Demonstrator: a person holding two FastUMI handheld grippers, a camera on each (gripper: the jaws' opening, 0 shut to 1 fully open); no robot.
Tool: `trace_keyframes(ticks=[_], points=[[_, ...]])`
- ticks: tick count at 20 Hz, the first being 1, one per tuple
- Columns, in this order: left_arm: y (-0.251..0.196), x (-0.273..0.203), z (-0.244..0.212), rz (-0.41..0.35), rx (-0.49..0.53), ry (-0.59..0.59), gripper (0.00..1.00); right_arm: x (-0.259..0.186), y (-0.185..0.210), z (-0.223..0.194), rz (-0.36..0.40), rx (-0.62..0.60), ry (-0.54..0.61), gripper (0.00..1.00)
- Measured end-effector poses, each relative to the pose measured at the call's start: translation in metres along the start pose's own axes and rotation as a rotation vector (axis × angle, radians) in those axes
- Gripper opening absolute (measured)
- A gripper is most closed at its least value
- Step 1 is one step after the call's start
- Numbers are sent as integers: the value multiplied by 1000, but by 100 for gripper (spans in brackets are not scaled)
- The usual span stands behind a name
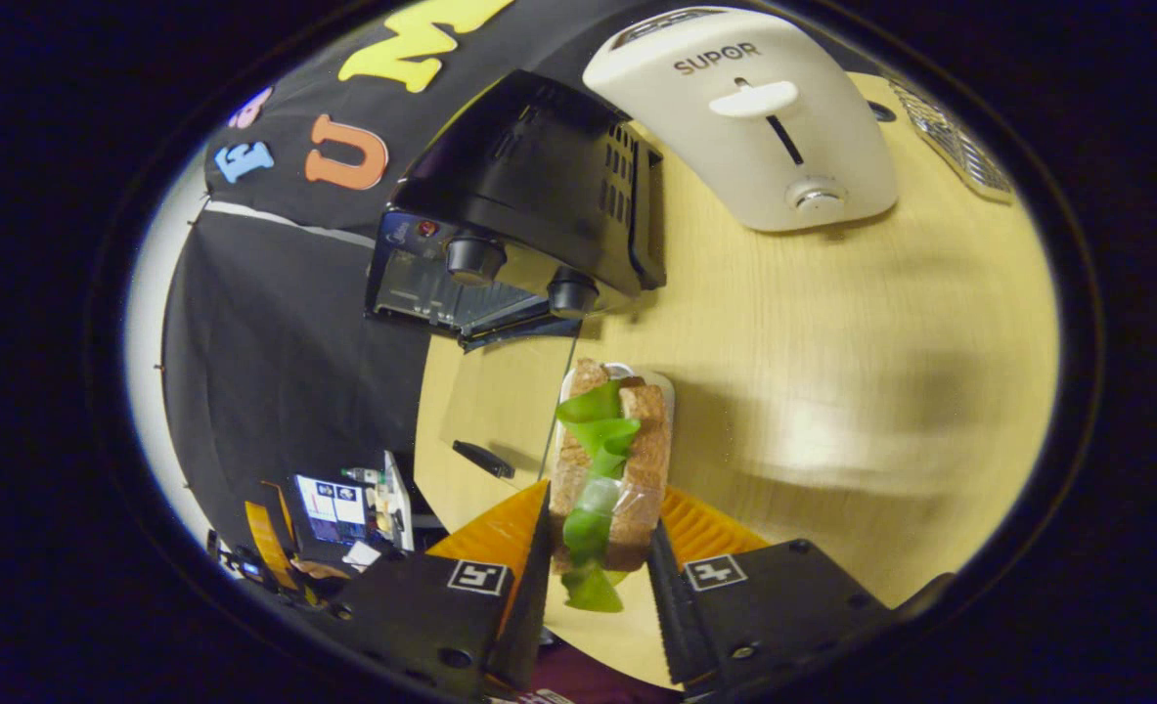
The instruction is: Open the electric oven with the left hand, put the food in, and close the electric oven.
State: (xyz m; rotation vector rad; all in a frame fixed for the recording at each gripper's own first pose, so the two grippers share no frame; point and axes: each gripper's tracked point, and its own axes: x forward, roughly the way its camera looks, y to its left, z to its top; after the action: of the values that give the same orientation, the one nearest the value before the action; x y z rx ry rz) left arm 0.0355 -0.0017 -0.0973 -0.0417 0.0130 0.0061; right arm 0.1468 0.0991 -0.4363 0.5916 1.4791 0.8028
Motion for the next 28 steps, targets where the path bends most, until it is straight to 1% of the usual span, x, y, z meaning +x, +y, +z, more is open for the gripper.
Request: trace_keyframes(ticks=[1,2,4,7,10,13,16,21,23,24,26,28], points=[[1,-1,-4,-1,-2,7,95,-1,0,-1,2,10,-11,49],[2,-4,-4,0,-3,9,95,0,2,-1,1,17,-22,44],[8,-11,-2,9,-1,6,95,-3,7,-4,-1,17,-43,42],[16,-19,-3,12,-4,4,95,-33,26,-12,5,-5,-105,42],[20,-21,-6,7,-6,1,95,-47,57,-26,64,23,-181,42],[31,-23,-17,23,1,20,95,-39,88,-39,149,69,-247,42],[37,-27,-21,28,-7,18,95,-21,116,-38,231,124,-353,42],[55,-37,-23,30,-29,7,95,16,144,-14,277,238,-599,42],[58,-42,-19,28,-4,-20,94,40,152,-13,281,245,-631,42],[60,-44,-18,28,9,-31,94,47,151,-6,281,265,-684,42],[57,-47,-19,18,16,-38,94,67,149,15,250,301,-789,42],[59,-50,-19,9,9,-46,94,88,151,35,222,308,-888,42]])
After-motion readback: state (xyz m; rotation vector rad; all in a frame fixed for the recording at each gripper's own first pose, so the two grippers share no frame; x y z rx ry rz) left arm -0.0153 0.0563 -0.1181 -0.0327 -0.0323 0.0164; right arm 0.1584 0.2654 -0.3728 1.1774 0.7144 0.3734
